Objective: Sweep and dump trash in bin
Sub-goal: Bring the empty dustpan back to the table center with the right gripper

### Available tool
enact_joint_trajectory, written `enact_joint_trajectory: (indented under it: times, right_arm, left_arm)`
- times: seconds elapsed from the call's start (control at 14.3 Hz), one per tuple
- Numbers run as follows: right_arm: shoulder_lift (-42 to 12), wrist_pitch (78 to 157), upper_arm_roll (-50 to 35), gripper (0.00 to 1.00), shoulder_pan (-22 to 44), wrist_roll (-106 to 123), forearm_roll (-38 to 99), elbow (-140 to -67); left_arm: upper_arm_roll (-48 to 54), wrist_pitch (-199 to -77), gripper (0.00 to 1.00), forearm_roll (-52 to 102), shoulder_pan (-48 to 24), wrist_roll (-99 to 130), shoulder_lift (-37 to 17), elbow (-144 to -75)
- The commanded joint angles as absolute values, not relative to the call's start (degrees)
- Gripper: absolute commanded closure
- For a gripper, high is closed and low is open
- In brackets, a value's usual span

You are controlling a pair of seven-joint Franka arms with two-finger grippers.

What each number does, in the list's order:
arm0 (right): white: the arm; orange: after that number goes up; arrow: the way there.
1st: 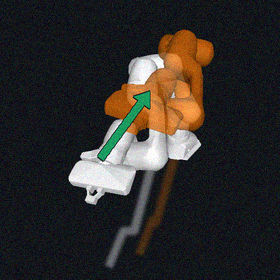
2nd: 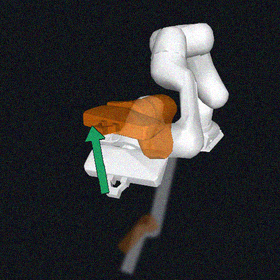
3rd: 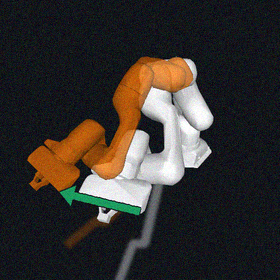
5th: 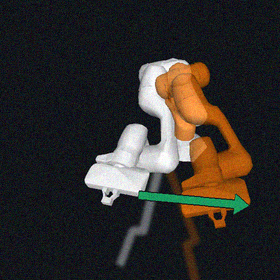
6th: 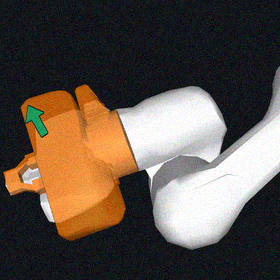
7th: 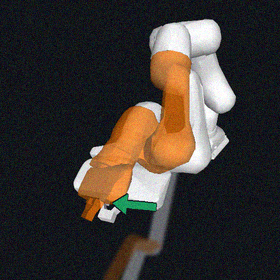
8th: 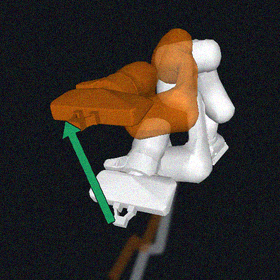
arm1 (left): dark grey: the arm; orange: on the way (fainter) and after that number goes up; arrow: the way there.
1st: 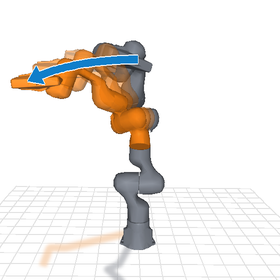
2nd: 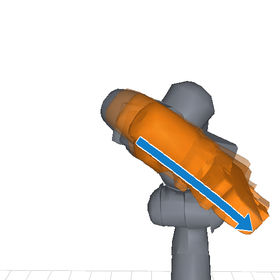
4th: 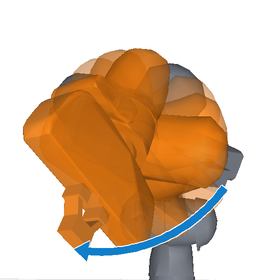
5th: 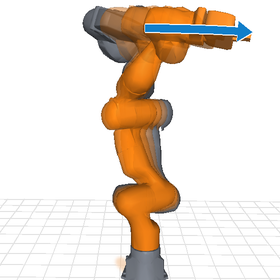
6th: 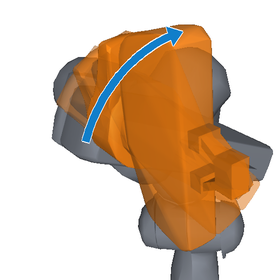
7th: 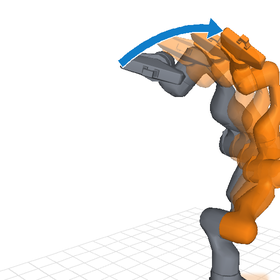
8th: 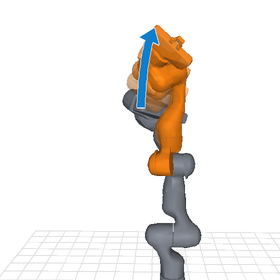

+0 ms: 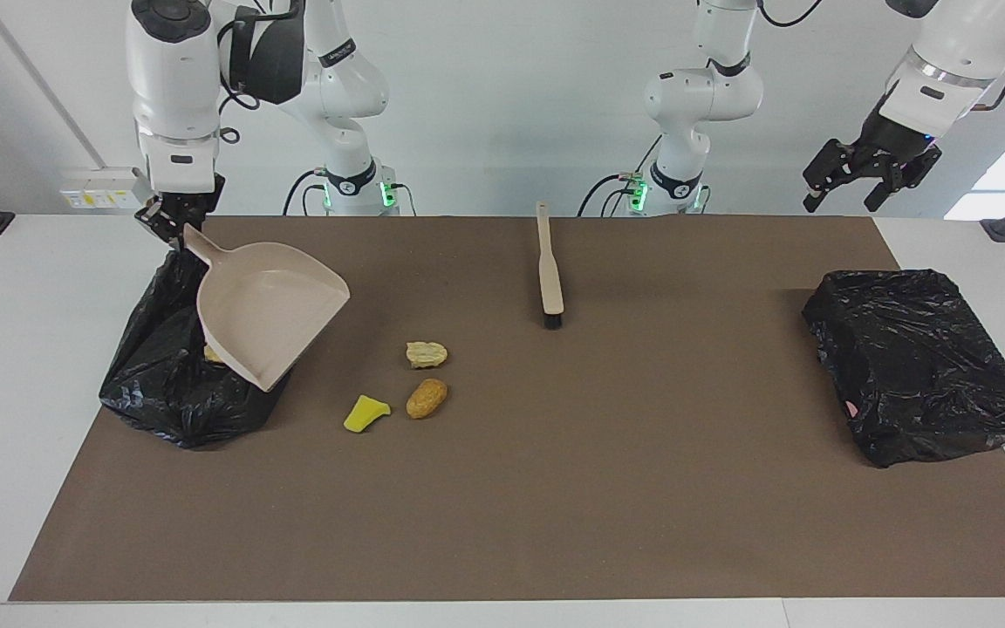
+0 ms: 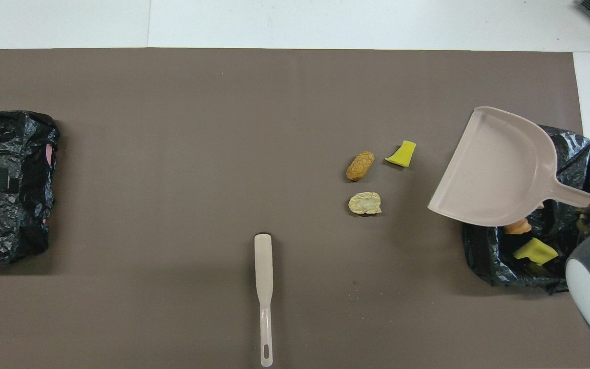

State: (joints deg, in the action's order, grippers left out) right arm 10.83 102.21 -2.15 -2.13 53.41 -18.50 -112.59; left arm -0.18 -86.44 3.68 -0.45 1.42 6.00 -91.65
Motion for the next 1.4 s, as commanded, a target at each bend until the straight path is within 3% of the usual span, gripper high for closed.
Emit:
enact_joint_trajectory:
  times: [0.0, 0.42, 0.77, 1.33]
  right_arm:
    - [9.1, 100.9, -2.2, 1.0, 1.0, 41.5, -14.6, -110.7]
    - [3.4, 101.5, -2.5, 1.0, 6.3, 16.7, -5.7, -106.7]
    - [-5.2, 102.3, -2.6, 1.0, 13.3, -3.6, -2.9, -100.2]
    - [-20.9, 110.9, -2.6, 1.0, 23.6, -24.6, 0.2, -86.8]
  left_arm:
    - [-0.3, -86.0, 0.0, 3.6, -0.6, 1.0, 7.3, -92.9]
    - [-0.3, -86.0, 0.0, 3.6, -0.6, 1.0, 7.3, -92.9]
    - [-0.3, -86.0, 0.0, 3.6, -0.6, 1.0, 7.3, -92.9]
    - [-0.3, -86.0, 0.0, 3.6, -0.6, 1.0, 7.3, -92.9]
